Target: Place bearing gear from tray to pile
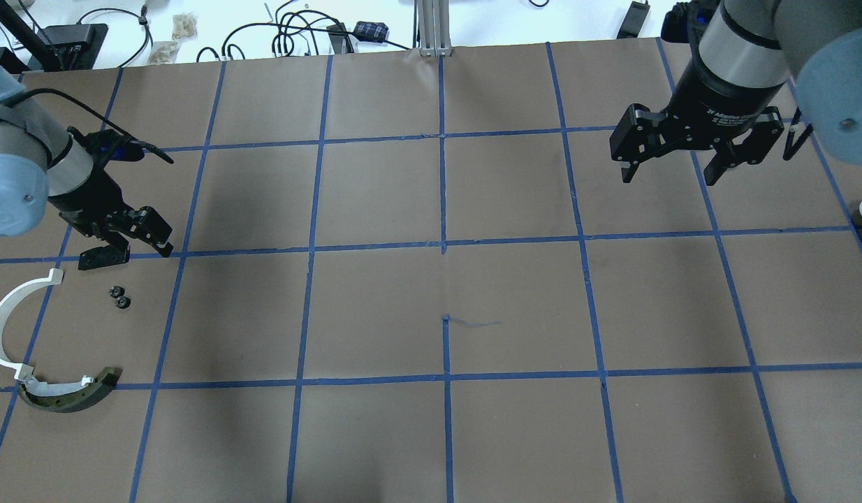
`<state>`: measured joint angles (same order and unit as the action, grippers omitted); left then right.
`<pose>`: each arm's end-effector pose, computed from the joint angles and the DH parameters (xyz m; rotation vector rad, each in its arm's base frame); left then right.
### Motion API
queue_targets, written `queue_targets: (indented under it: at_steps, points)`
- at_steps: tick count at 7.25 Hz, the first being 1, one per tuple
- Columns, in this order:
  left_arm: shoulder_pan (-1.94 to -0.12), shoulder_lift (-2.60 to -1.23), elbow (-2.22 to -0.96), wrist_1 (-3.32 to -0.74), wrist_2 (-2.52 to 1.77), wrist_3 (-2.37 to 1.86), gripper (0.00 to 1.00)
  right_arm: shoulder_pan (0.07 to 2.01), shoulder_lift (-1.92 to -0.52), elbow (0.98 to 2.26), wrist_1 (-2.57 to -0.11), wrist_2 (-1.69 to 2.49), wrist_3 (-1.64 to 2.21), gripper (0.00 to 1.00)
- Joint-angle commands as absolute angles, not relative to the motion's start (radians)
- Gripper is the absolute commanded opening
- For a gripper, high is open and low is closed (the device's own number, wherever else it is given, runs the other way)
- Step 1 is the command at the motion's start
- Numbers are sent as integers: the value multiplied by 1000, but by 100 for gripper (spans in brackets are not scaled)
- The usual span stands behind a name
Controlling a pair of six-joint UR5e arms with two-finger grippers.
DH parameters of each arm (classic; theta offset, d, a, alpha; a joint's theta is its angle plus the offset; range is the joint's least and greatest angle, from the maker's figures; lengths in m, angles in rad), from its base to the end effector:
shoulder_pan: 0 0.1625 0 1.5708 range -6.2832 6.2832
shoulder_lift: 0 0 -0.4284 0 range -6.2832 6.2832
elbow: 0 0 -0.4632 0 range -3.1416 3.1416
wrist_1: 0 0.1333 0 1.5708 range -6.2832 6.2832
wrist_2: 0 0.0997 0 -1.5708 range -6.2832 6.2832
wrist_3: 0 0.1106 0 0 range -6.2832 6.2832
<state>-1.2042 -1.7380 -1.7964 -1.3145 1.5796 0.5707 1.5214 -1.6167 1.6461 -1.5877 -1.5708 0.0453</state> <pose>0.0854 -0.5916 0.2845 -0.3149 -3.0656 -0.1941 0.1064 -0.5476 0.4650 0.1487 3.1380 0.0196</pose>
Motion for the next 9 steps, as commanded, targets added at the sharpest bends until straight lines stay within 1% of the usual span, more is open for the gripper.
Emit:
queue_targets:
  at_steps: [1,2,3,4,5,6,9]
  points:
    - [-1403,-1661,-1555,-1589,1566,310,88,1522,-1617,1646,-1588,-1572,46,100]
    - [-1486,-1669,-1458,-1644,1568,243,96,1520,-1617,1647,-1586,-1572,46,100]
    - [-1533,-1651,-1448,-1664,1560,203,96,1520,-1617,1646,-1588,-1571,45,100]
    - [-1557,-1629,-1445,-1667,1557,148,98,1522,-1617,1647,-1588,-1571,44,100]
    - [-1559,-1602,-1450,-1684,1557,135,100,1520,-1617,1646,-1586,-1572,44,100]
    - [-1537,-1571,-1447,-1777,1562,133,100,1522,-1618,1646,-1586,-1572,44,100]
    - [-1520,-1566,-1450,-1746,1569,80,100,1520,-1617,1646,-1588,-1571,44,100]
